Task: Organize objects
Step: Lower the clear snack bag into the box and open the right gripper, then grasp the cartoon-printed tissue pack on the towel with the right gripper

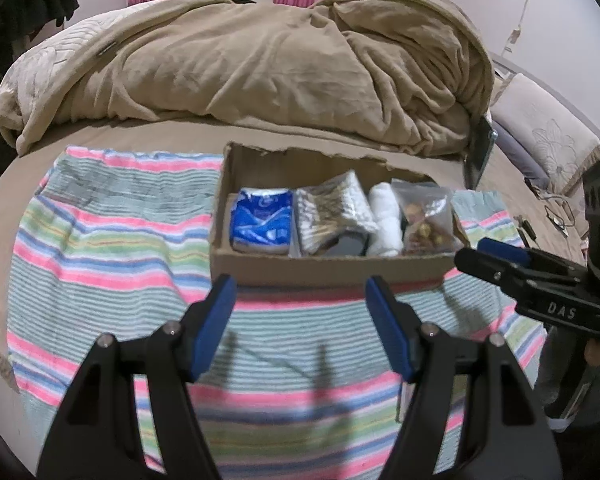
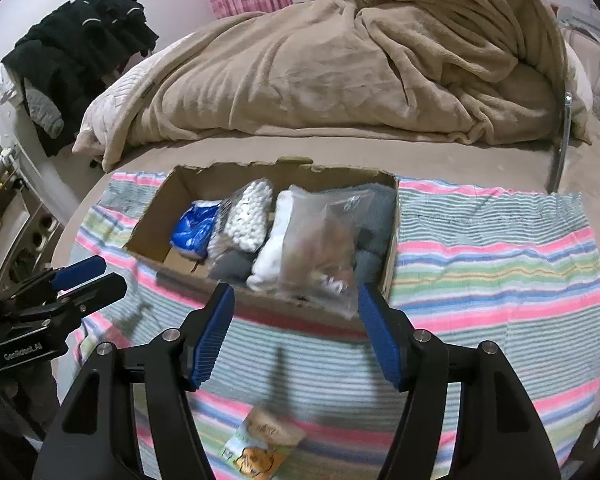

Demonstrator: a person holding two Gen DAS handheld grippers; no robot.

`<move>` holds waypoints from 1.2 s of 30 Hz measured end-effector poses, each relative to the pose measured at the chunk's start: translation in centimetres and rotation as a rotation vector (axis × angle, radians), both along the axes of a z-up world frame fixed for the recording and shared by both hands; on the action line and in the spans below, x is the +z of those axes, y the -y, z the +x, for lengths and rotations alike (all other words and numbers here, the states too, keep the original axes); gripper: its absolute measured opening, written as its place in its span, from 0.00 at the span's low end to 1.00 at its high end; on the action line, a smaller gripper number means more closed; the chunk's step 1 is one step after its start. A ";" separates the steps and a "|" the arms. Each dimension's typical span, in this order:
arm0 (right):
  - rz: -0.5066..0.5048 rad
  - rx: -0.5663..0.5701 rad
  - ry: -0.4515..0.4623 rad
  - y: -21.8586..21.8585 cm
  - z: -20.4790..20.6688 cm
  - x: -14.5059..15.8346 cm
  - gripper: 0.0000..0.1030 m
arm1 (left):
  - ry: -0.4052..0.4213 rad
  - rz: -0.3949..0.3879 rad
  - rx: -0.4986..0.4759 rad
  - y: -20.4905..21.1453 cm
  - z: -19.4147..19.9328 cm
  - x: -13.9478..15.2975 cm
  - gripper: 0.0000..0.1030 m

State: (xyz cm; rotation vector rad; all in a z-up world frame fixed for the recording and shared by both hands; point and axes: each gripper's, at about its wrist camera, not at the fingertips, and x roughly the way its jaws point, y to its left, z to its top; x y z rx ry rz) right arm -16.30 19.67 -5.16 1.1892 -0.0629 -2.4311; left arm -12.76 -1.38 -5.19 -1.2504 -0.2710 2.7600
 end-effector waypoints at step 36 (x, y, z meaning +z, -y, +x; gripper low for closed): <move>0.090 0.025 0.188 2.3 7.7 -7.9 0.66 | 0.084 0.023 -0.002 1.0 8.3 -4.9 0.67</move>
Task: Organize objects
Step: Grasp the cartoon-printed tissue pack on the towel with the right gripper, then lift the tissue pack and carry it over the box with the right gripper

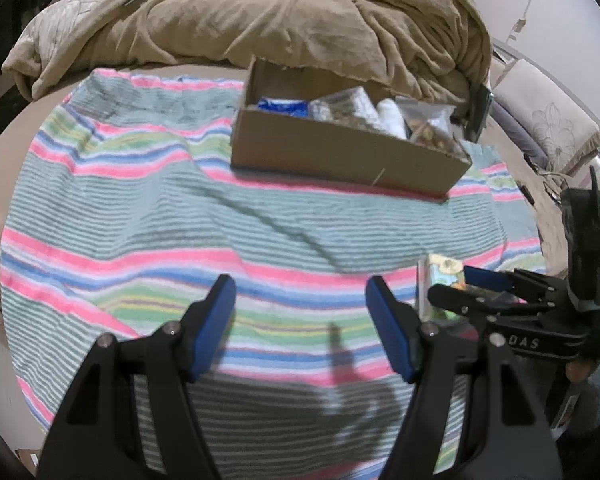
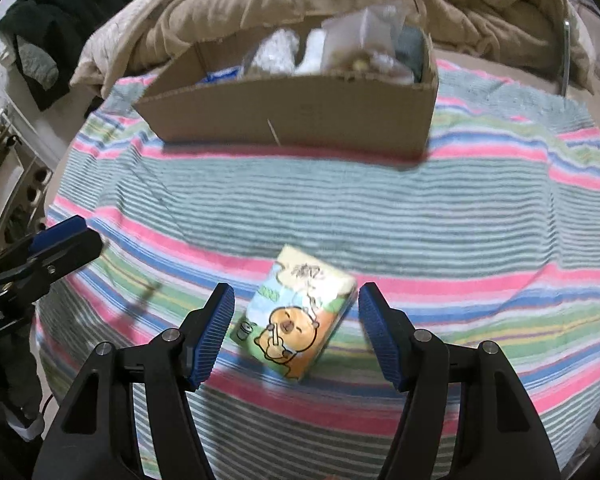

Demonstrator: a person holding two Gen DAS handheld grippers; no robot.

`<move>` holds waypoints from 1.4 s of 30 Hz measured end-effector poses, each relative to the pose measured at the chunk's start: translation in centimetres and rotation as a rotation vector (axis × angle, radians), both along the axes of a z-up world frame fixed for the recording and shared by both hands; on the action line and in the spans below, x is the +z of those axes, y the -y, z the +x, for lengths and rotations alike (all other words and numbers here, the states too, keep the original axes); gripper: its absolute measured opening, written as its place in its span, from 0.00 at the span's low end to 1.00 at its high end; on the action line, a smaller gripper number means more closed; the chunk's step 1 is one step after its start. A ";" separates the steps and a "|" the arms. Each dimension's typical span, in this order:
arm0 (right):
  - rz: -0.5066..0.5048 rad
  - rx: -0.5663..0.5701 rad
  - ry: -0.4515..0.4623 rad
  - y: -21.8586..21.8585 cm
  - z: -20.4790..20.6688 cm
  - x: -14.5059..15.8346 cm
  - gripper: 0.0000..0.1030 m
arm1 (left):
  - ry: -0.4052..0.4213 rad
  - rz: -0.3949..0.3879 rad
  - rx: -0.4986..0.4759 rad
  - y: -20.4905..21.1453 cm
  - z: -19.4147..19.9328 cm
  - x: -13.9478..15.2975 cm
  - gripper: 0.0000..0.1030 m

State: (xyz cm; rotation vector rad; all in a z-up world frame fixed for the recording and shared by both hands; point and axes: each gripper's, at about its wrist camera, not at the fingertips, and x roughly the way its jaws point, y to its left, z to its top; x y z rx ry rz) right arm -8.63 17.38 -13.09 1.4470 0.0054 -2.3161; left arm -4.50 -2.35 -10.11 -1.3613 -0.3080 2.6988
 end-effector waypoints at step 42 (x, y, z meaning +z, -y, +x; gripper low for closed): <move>0.046 0.171 -0.007 3.0 0.6 0.9 0.68 | 0.020 0.022 0.042 2.3 -0.4 -0.8 0.67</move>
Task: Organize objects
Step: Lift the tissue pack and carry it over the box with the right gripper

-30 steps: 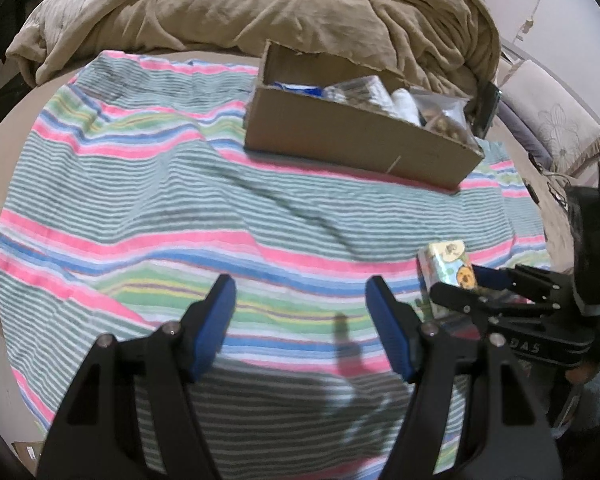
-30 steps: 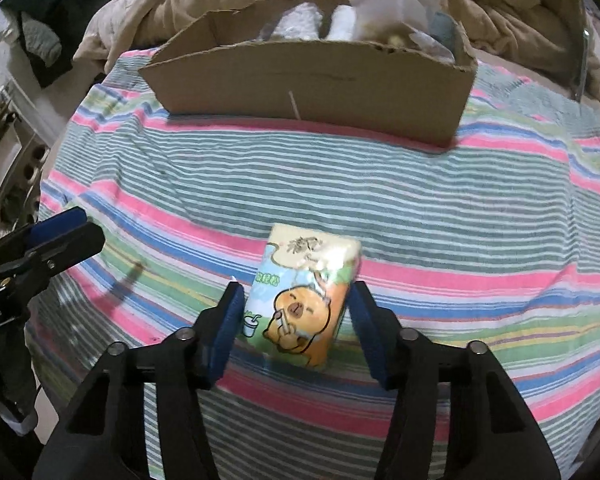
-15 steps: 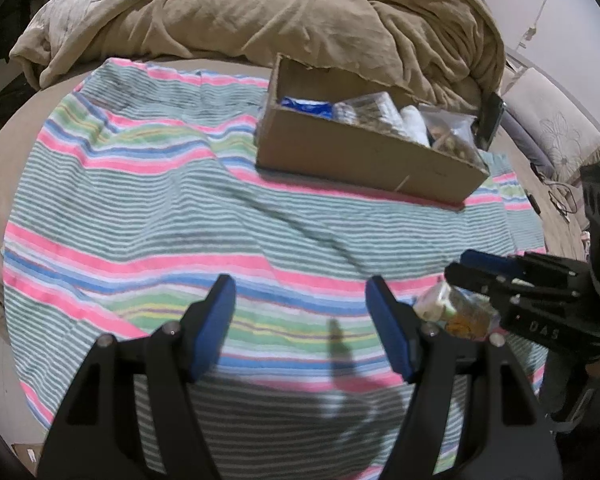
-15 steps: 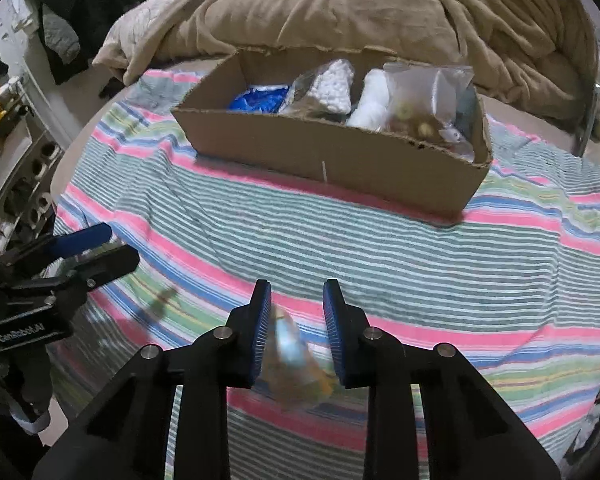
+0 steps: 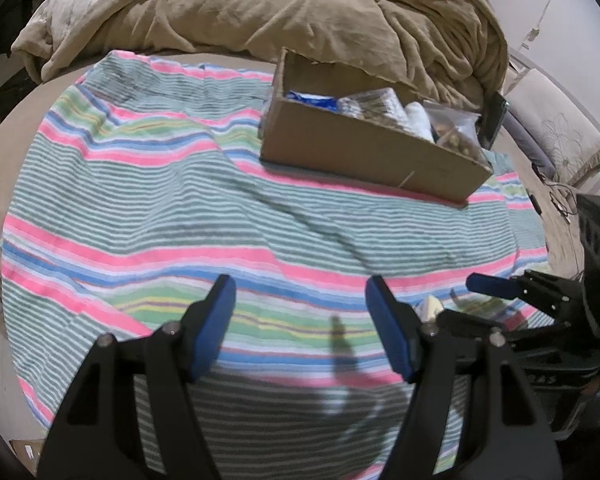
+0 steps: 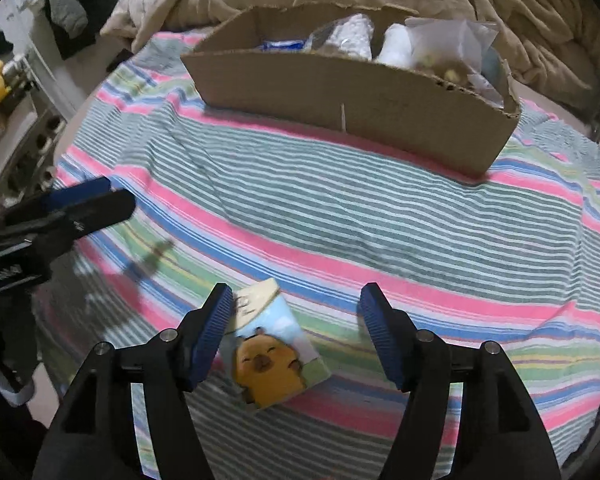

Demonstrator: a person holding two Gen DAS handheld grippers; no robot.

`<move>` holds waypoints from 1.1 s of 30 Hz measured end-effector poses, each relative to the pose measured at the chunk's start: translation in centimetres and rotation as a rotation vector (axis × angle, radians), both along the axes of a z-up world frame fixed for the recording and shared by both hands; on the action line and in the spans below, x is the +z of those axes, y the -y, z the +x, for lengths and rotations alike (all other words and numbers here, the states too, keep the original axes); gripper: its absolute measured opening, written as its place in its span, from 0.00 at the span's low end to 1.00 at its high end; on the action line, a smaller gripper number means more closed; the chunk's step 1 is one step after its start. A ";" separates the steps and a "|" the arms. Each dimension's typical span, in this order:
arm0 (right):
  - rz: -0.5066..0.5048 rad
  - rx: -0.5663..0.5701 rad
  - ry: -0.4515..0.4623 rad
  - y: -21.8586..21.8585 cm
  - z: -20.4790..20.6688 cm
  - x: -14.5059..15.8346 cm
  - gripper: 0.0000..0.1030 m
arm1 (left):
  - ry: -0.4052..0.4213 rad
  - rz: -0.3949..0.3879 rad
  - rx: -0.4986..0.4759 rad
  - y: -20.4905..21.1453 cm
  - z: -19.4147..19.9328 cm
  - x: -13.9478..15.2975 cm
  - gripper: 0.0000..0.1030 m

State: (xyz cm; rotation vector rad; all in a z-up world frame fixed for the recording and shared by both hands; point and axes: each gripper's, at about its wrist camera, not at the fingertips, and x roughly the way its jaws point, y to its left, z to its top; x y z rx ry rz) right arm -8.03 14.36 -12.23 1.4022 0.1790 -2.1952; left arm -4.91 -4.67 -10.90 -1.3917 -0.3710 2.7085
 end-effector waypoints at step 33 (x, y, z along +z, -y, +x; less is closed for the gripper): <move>-0.041 0.118 -0.164 4.9 -3.1 5.9 0.47 | -0.049 -0.021 0.020 2.1 -2.1 1.8 0.67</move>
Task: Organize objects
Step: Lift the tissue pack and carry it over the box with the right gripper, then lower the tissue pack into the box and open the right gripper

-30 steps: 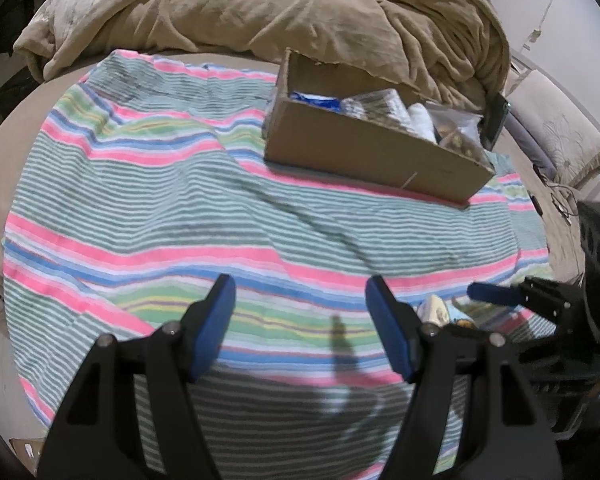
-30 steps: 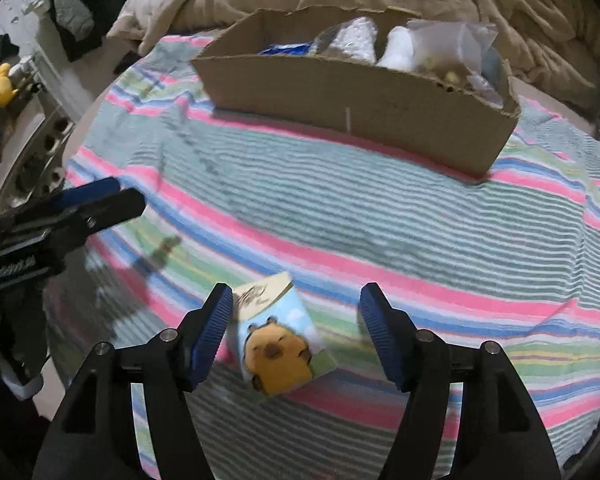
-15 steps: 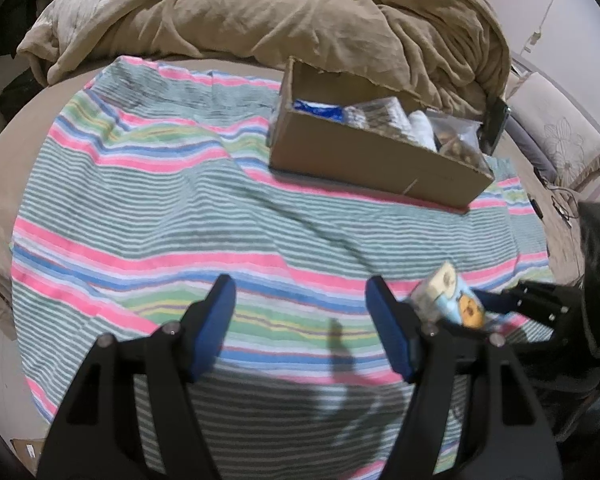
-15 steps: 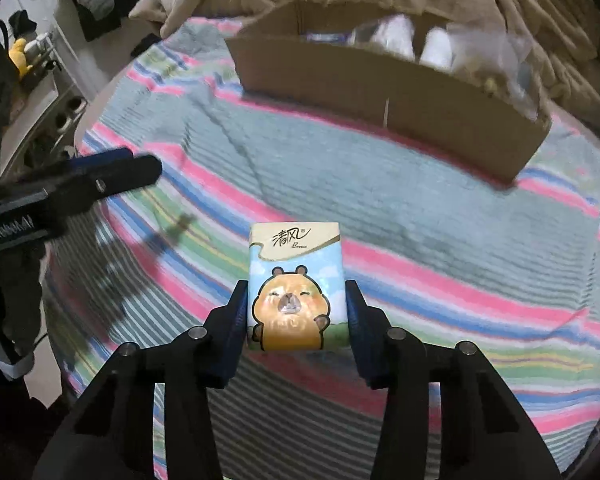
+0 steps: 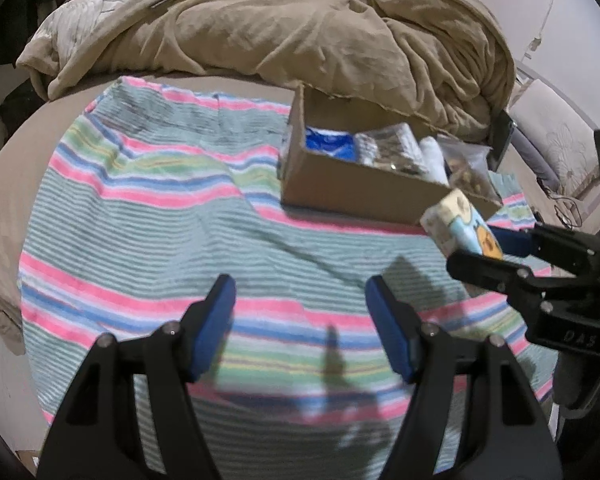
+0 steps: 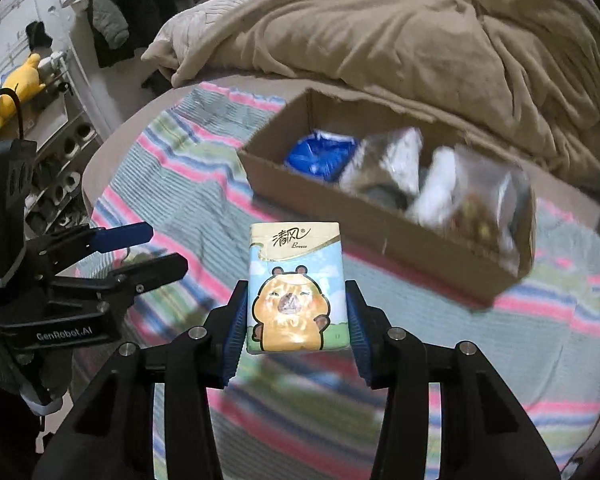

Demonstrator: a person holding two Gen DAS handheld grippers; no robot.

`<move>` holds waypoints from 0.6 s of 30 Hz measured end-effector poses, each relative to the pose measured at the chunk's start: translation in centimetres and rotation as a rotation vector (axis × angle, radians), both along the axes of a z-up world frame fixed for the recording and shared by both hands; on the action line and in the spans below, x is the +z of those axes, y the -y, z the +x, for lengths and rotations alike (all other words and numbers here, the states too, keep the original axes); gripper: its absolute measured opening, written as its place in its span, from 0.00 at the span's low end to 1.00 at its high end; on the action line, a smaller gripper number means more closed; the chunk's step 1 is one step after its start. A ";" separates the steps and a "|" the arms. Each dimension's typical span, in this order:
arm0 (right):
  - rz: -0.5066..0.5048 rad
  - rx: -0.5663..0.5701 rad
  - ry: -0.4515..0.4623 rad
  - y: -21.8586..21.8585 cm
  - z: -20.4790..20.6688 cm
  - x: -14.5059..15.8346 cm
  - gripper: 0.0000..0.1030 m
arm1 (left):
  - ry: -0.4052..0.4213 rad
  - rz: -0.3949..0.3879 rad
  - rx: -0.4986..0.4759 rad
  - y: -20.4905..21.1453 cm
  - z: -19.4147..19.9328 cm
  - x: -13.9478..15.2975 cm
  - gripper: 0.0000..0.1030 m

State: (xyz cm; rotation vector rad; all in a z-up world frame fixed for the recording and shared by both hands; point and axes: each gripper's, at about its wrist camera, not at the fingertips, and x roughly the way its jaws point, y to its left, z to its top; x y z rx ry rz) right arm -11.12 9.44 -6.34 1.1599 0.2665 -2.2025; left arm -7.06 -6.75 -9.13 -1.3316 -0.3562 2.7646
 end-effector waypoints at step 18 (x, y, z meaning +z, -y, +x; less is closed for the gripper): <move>0.020 0.022 -0.065 4.5 -7.6 0.8 0.47 | -0.041 -0.005 0.039 3.6 -4.7 0.1 0.67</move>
